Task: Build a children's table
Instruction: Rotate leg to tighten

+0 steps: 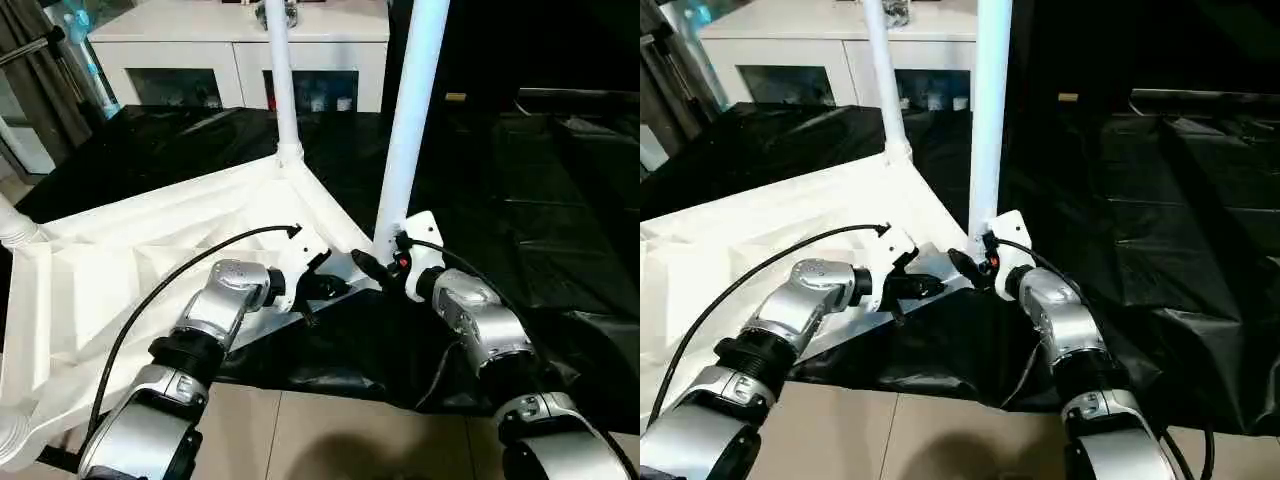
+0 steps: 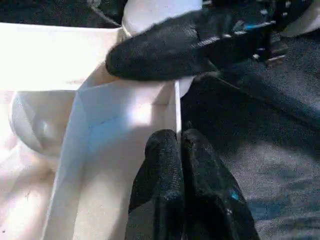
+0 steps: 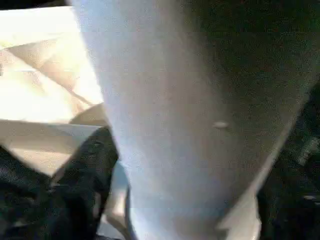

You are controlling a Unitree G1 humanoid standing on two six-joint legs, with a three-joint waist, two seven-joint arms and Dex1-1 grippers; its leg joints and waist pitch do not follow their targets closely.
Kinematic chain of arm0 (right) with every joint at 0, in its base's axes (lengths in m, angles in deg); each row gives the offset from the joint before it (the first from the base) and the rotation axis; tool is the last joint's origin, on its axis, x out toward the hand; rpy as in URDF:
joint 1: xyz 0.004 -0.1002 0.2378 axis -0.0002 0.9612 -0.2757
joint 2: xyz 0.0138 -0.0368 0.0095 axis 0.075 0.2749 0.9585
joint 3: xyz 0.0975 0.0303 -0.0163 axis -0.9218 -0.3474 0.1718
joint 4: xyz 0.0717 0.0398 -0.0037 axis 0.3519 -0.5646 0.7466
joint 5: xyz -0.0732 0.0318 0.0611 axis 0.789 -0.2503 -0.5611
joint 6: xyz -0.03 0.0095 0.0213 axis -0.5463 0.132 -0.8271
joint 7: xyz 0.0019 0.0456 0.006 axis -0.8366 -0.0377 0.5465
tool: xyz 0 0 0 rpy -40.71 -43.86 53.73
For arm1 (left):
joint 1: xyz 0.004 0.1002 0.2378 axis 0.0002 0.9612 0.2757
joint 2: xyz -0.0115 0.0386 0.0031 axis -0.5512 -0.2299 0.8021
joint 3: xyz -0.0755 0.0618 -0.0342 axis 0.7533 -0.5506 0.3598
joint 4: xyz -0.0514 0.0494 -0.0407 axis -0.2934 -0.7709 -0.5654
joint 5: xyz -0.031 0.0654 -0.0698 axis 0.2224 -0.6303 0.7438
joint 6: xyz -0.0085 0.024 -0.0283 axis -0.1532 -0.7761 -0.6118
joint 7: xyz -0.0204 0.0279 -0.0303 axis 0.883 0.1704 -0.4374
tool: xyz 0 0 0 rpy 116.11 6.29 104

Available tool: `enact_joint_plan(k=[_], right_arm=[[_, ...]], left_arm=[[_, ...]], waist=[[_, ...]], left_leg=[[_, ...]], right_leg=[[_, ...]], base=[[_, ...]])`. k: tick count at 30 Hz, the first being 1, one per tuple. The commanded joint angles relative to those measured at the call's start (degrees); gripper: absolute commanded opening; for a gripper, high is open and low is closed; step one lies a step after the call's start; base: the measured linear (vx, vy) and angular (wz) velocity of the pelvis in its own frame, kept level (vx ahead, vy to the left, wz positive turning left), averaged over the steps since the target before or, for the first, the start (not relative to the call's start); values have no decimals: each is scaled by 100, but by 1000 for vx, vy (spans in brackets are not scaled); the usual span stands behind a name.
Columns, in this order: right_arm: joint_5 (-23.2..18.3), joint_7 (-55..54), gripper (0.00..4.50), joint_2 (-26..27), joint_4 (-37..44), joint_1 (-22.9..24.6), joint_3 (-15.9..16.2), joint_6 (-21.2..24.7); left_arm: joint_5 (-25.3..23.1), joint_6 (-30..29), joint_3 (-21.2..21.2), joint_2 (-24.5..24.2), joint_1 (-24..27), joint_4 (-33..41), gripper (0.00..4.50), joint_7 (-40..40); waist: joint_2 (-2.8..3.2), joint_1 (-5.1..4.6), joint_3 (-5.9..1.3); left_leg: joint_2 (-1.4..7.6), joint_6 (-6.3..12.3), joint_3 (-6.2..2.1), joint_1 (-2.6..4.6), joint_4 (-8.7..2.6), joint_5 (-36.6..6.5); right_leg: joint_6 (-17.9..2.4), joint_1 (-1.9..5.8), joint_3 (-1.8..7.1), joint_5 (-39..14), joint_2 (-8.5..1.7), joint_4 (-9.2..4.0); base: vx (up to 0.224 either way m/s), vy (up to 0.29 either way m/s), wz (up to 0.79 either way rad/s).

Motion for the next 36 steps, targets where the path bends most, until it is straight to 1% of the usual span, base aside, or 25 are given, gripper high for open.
enact_joint_plan(k=[1, 3, 4, 5, 6, 7, 8, 9, 11, 12, 13, 14, 15, 17, 18, 19, 20, 23, 24, 31, 32, 33, 34, 35, 36], right_arm=[[-63, 881, 381, 36, 78, 97, 574, 112], [-103, 1263, 381, -113, 233, 167, 655, 86], [-152, 1752, 381, -375, 473, 280, 772, 79], [-211, 2164, 381, -608, 687, 380, 864, 94], [-296, 2594, 381, -864, 912, 488, 947, 134], [-296, 2594, 381, -864, 912, 488, 947, 134], [-316, 2717, 381, -928, 968, 517, 958, 147], [-368, 3089, 381, -1132, 1128, 595, 1002, 203], [-404, 3309, 381, -1258, 1233, 646, 1034, 261], [-432, 3625, 381, -1451, 1382, 718, 1091, 341], [-438, 3692, 381, -1493, 1415, 734, 1103, 358], [-463, 3834, 364, -1600, 1516, 775, 1141, 387], [-489, 3935, 354, -1686, 1601, 803, 1176, 442], [-529, 4044, 347, -1769, 1717, 836, 1208, 517], [-517, 4052, 344, -1767, 1735, 839, 1209, 528], [-507, 4054, 319, -1764, 1745, 840, 1209, 535], [-506, 4054, 319, -1764, 1748, 841, 1209, 536], [-501, 4050, 302, -1747, 1806, 858, 1236, 580], [-508, 4045, 283, -1730, 1827, 869, 1250, 600], [-568, 3756, 273, -1533, 1895, 1058, 1199, 779], [-506, 3465, 273, -1410, 1795, 1072, 1149, 798], [-474, 3320, 273, -1348, 1733, 1069, 1126, 821], [-292, 2776, 273, -1133, 1487, 1040, 1059, 688], [-292, 2776, 273, -1133, 1487, 1040, 1059, 688], [-292, 2776, 272, -1133, 1487, 1040, 1059, 688]], left_arm=[[189, 234, -345, 116, -7, 270, 0, -589], [201, 213, -370, 63, 19, 314, 0, -717], [230, 219, -400, -22, 57, 381, 0, -910], [252, 210, -424, -96, 83, 433, 0, -1061], [271, 254, -444, -180, 102, 465, 0, -1225], [271, 254, -444, -180, 102, 465, 0, -1225], [273, 275, -447, -202, 106, 468, 0, -1270], [260, 344, -462, -289, 104, 456, 0, -1413], [246, 391, -474, -348, 106, 451, 0, -1496], [221, 429, -493, -457, 104, 448, 0, -1654], [216, 436, -497, -480, 104, 449, 0, -1689], [216, 469, -522, -555, 99, 447, 0, -1790], [213, 497, -548, -629, 90, 439, 0, -1882], [214, 566, -593, -750, 72, 415, 0, -2060], [203, 590, -601, -780, 60, 392, 0, -2103], [195, 604, -605, -797, 52, 377, 0, -2126], [195, 605, -605, -799, 51, 376, 0, -2128], [201, 624, -604, -808, 35, 345, 0, -2156], [210, 622, -598, -800, 34, 338, 0, -2155], [316, 511, -526, -614, 67, 327, 0, -1902], [334, 457, -482, -530, 63, 312, 0, -1767], [339, 436, -464, -493, 60, 305, 0, -1707], [336, 372, -421, -367, 48, 281, 0, -1487], [336, 372, -421, -367, 48, 281, 0, -1487], [336, 372, -421, -367, 48, 281, 0, -1487]], waist=[[-55, 4, -332], [-53, 19, -336], [-73, 25, -340], [-72, 62, -359], [-72, 127, -357], [-66, 155, -355], [-74, 171, -373], [-76, 214, -353], [-77, 236, -343], [-83, 271, -335], [-83, 271, -335], [-72, 291, -334], [-82, 305, -335], [-78, 324, -345], [-72, 322, -346], [-77, 320, -355], [-79, 318, -354], [-76, 322, -348], [-75, 321, -350], [-96, 332, -354], [-102, 333, -347], [-92, 322, -323], [-108, 301, -319], [-103, 291, -303], [-115, 259, -286]], left_leg=[[187, 594, -58, -73, -470, -929], [191, 734, -42, -83, -448, -665], [195, 761, -42, -83, -448, -615], [197, 849, -32, -63, -420, -507], [219, 1041, -12, -71, -394, -283], [218, 1084, -13, -71, -392, -255], [222, 1107, -11, -69, -379, -195], [227, 1109, -12, -58, -391, -243], [235, 1073, -7, -47, -403, -351], [242, 992, -4, -46, -417, -452], [242, 992, -4, -46, -417, -452], [245, 921, -1, -36, -422, -503], [246, 877, -2, -29, -427, -510], [245, 851, -8, -31, -425, -450], [244, 849, -10, -40, -424, -387], [237, 853, -9, -44, -414, -349], [238, 850, -9, -47, -414, -341], [235, 795, -3, -37, -419, -397], [239, 778, -7, -38, -423, -389], [237, 796, -4, -46, -413, -296], [236, 786, -2, -42, -417, -329], [232, 727, 2, -43, -433, -455], [226, 618, -5, -35, -449, -600], [222, 553, -2, -24, -462, -707], [204, 451, -16, -29, -484, -925]], right_leg=[[-1240, 327, 237, -1257, -237, -416], [-1369, 329, 241, -860, -241, -375], [-1400, 339, 236, -788, -236, -365], [-1457, 338, 229, -594, -224, -334], [-1544, 333, 234, -285, -219, -292], [-1552, 334, 225, -276, -217, -291], [-1560, 338, 226, -222, -224, -273], [-1539, 325, 220, -400, -220, -300], [-1513, 318, 228, -576, -222, -315], [-1469, 318, 235, -771, -228, -332], [-1469, 318, 235, -771, -228, -332], [-1446, 308, 239, -858, -227, -337], [-1419, 308, 246, -867, -224, -340], [-1424, 315, 249, -760, -226, -318], [-1433, 315, 247, -675, -225, -309], [-1454, 319, 244, -602, -227, -302], [-1462, 320, 243, -584, -229, -298], [-1460, 317, 242, -687, -227, -316], [-1455, 321, 242, -677, -227, -312], [-1438, 327, 245, -638, -233, -305], [-1428, 320, 244, -699, -231, -318], [-1387, 311, 244, -910, -230, -346], [-1315, 314, 242, -1184, -238, -373], [-1276, 299, 242, -1359, -236, -395], [-1152, 320, 237, -1742, -242, -435]], base=[[0, 0, 0], [0, 0, 0], [0, 0, 0], [0, 0, 0], [0, 0, 0], [0, 0, 0], [0, 0, 0], [0, 0, 0], [0, 0, 0], [0, 0, 0], [0, 0, 0], [0, 0, 0], [0, 0, 0], [0, 0, 0], [0, 0, 0], [0, 0, 0], [0, 0, 0], [0, 0, 0], [0, 0, 0], [0, 0, 0], [0, 0, 0], [0, 0, 0], [0, 0, 0], [0, 0, 0], [0, 0, 0]])
